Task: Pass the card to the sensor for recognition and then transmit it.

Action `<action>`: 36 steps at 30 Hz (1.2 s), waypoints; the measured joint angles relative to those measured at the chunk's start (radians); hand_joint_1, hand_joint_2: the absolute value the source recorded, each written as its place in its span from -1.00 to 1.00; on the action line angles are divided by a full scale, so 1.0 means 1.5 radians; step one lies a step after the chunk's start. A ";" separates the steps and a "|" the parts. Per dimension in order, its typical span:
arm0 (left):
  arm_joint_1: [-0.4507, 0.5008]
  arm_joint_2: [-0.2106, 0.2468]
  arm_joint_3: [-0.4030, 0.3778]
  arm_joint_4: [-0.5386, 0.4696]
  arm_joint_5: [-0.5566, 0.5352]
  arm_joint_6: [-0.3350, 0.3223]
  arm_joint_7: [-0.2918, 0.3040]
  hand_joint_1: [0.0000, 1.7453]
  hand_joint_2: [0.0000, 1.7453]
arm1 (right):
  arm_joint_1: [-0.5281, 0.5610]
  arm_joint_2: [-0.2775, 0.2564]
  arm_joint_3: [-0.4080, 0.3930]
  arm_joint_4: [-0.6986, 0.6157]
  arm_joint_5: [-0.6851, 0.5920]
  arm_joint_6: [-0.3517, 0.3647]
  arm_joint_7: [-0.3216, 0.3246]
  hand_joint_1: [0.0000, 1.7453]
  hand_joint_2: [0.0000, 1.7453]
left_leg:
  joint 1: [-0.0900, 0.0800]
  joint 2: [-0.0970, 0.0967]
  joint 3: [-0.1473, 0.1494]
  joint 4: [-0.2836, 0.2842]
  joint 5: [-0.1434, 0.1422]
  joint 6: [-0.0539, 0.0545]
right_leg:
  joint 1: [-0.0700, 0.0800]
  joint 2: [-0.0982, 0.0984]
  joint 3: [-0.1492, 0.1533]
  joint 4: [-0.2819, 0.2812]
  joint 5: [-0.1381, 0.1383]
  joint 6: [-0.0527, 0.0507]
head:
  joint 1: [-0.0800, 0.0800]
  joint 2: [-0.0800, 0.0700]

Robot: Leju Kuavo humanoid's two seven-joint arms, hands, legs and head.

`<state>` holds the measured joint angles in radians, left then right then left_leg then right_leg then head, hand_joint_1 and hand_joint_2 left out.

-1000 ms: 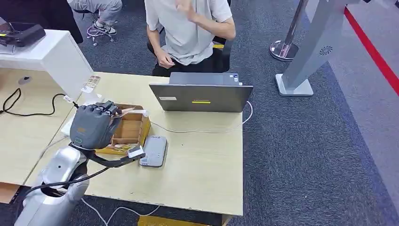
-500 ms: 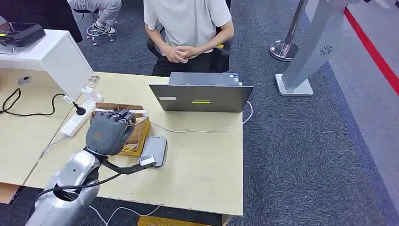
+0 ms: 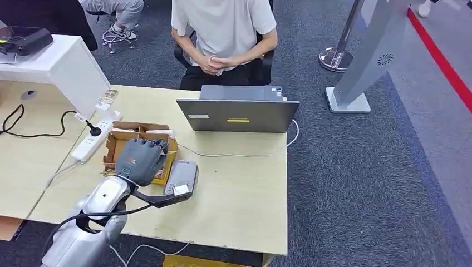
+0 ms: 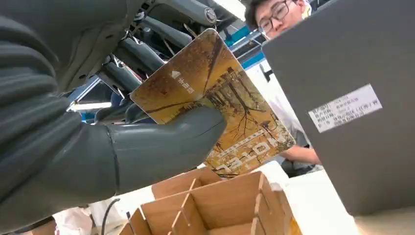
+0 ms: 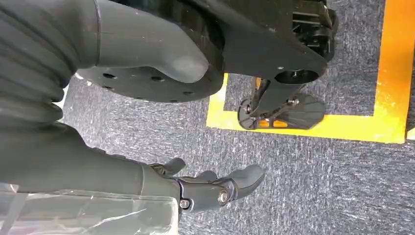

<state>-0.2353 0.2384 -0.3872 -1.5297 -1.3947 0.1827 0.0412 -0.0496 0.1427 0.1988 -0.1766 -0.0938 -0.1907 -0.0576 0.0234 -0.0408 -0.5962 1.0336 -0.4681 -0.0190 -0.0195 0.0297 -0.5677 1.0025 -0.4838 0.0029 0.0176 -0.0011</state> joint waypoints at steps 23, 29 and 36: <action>-0.060 -0.067 -0.081 0.250 -0.003 0.021 0.048 1.00 1.00 | 0.002 -0.026 -0.011 0.000 -0.013 0.083 -0.045 -1.00 1.00 | 0.000 0.000 0.000 0.000 0.000 0.000 | 0.000 0.000 0.000 0.000 0.000 0.000 | 0.000 0.000; -0.073 -0.068 -0.089 0.262 0.010 -0.006 0.053 1.00 1.00 | 0.003 -0.027 -0.016 0.000 -0.014 0.083 -0.045 -1.00 1.00 | 0.000 0.000 0.000 0.000 0.000 0.000 | 0.000 0.000 0.000 0.000 0.000 0.000 | 0.000 0.000; -0.089 -0.066 -0.100 0.261 0.030 -0.032 0.049 1.00 1.00 | 0.003 -0.034 -0.027 0.000 -0.021 0.085 -0.043 -1.00 1.00 | 0.000 0.000 0.000 0.000 0.000 0.000 | 0.000 0.000 0.001 0.000 0.000 0.000 | 0.000 0.000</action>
<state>-0.3695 0.1392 -0.5379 -1.1386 -1.3489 0.1353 0.1141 -0.0446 0.0912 0.1584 -0.1766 -0.1251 -0.0633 -0.1221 0.0229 -0.0412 -0.5956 1.0337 -0.4679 -0.0188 -0.0198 0.0290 -0.5659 1.0027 -0.4835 0.0031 0.0179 -0.0011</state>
